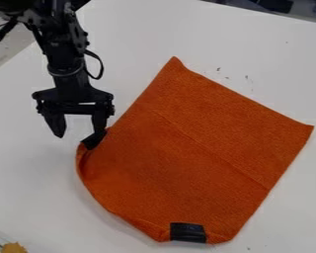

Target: Fix the bottom left of the cloth

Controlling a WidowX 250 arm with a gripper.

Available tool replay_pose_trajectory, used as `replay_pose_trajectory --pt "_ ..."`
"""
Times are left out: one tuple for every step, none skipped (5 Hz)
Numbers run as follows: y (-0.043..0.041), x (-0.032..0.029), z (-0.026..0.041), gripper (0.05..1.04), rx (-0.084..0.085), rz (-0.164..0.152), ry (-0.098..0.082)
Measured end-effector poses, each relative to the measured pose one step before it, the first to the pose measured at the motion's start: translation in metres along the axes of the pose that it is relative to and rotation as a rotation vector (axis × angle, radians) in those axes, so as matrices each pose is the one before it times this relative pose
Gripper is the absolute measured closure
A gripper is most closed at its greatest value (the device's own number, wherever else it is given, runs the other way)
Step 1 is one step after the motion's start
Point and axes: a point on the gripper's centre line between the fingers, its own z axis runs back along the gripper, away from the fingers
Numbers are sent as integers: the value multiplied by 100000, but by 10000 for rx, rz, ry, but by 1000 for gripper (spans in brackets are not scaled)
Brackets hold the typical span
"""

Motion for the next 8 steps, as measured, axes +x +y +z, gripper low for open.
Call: replay_pose_trajectory --pt "-311 354 -855 83 -225 -121 -79" --pt "92 736 -1310 83 -240 -125 108" --pt "20 394 -480 131 -183 -37 -11" --pt "76 391 13 407 47 -3 -166" --pt "68 -96 25 705 43 -14 79" --pt "-268 -106 10 897 212 -176 89" --pt "-27 -367 776 992 314 62 194" --pt "227 470 3879 1008 548 507 -502"
